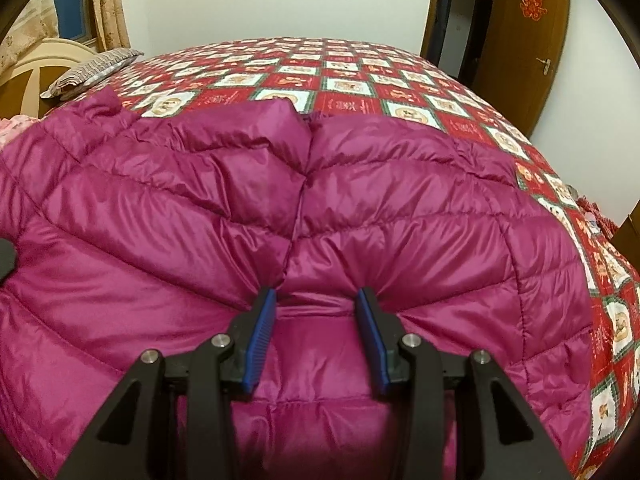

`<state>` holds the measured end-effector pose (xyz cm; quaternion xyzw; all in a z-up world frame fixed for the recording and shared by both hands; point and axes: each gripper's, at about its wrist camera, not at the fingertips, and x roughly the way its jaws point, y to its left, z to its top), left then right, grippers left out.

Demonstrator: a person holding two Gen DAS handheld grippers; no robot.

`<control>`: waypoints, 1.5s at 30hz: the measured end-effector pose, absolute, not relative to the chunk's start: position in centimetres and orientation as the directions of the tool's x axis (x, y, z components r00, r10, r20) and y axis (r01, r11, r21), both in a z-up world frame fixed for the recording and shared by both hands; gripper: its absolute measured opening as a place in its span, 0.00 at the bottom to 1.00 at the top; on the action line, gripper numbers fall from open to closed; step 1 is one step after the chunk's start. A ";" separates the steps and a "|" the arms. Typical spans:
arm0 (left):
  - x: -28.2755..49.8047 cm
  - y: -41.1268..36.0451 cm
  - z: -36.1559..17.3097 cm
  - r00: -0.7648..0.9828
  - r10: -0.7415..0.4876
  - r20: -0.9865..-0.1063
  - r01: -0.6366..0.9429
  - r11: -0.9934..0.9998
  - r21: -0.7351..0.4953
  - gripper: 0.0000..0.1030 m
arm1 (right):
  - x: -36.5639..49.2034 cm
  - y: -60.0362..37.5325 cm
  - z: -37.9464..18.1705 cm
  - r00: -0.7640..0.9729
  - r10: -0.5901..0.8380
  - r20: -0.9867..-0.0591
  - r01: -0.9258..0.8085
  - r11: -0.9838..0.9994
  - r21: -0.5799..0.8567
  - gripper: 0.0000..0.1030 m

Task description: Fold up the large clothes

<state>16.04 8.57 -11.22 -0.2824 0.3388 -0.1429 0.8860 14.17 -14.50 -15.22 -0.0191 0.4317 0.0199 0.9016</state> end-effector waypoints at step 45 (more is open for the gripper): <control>10.5 -6.0 -7.2 0.649 -0.496 -0.577 0.626 0.779 0.035 0.13 | 13.3 -26.7 -12.5 0.626 0.391 -0.675 -0.011 0.870 0.493 0.44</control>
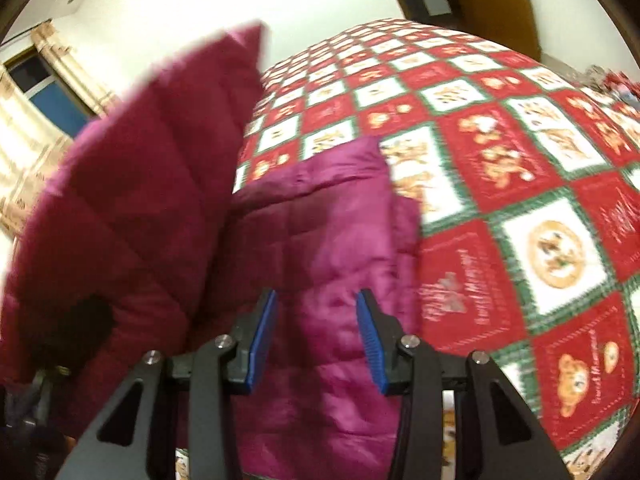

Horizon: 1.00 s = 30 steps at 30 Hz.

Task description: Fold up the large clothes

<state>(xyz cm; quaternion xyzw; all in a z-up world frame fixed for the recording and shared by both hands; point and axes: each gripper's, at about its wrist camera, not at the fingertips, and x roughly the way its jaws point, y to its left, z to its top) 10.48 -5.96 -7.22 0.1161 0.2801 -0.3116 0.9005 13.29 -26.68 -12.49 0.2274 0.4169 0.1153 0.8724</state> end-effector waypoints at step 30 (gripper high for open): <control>10.2 -11.6 -13.3 0.576 -0.414 -0.705 0.687 0.712 0.144 0.20 | 21.2 -26.6 -11.3 0.564 0.410 -0.717 -0.223 0.911 0.346 0.48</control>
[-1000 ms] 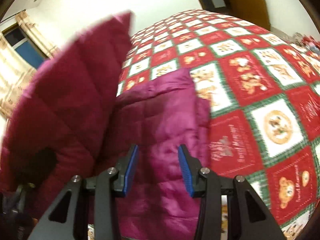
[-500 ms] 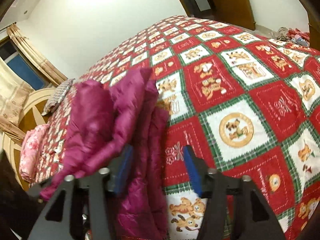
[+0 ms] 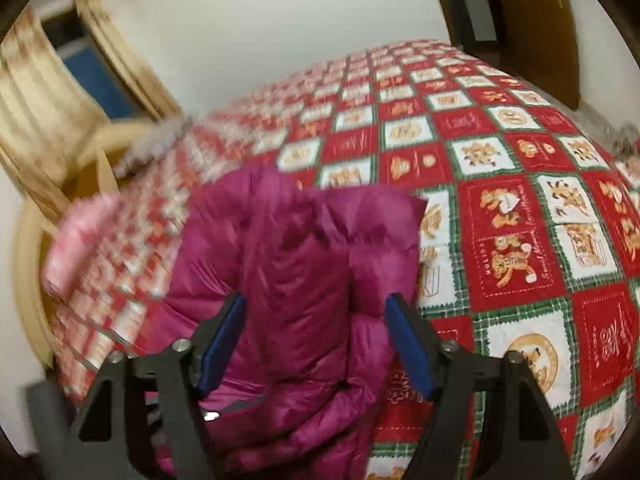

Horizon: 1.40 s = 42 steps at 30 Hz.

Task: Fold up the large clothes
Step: 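Fold the grasped end over the jacket with both grippers and release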

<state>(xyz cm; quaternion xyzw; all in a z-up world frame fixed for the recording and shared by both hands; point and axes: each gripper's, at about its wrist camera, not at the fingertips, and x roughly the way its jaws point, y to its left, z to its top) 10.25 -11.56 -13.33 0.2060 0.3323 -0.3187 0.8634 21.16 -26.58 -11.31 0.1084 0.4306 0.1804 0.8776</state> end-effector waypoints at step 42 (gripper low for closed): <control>20.7 -6.8 -11.7 0.697 -0.124 -0.706 0.265 0.960 0.094 0.66 | 24.8 -27.2 -8.0 0.590 0.359 -0.723 0.032 0.884 0.466 0.48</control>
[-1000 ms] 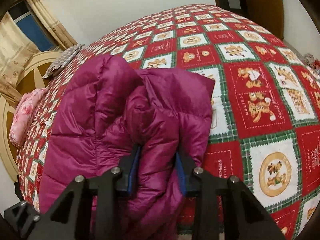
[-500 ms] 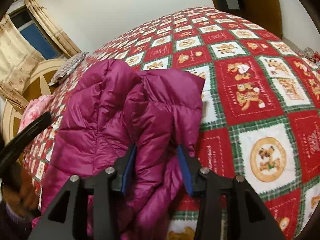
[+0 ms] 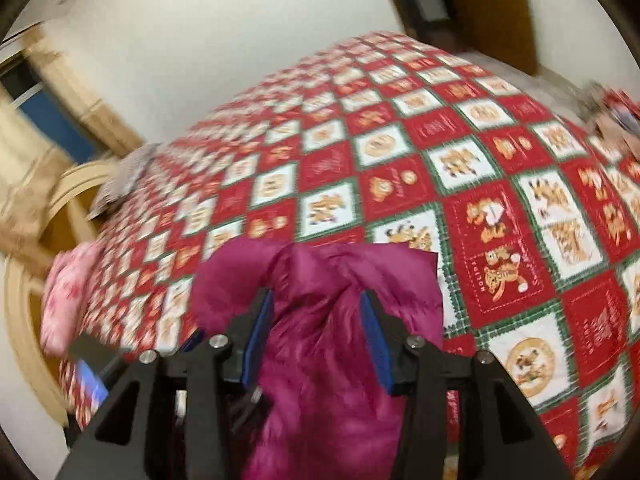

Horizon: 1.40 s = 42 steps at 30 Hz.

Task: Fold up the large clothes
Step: 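Fold the grasped end over the jacket with both grippers and release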

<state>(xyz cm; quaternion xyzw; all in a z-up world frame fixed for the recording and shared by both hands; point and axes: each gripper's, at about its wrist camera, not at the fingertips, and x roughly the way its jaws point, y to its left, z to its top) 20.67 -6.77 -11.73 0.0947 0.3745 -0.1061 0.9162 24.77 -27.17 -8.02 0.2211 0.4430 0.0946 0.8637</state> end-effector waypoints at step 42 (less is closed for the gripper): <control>30.1 -9.6 -14.6 0.657 -0.009 -0.754 0.193 0.969 0.156 0.69 | 26.8 -26.2 -16.6 0.636 0.226 -0.738 0.004 0.955 0.296 0.58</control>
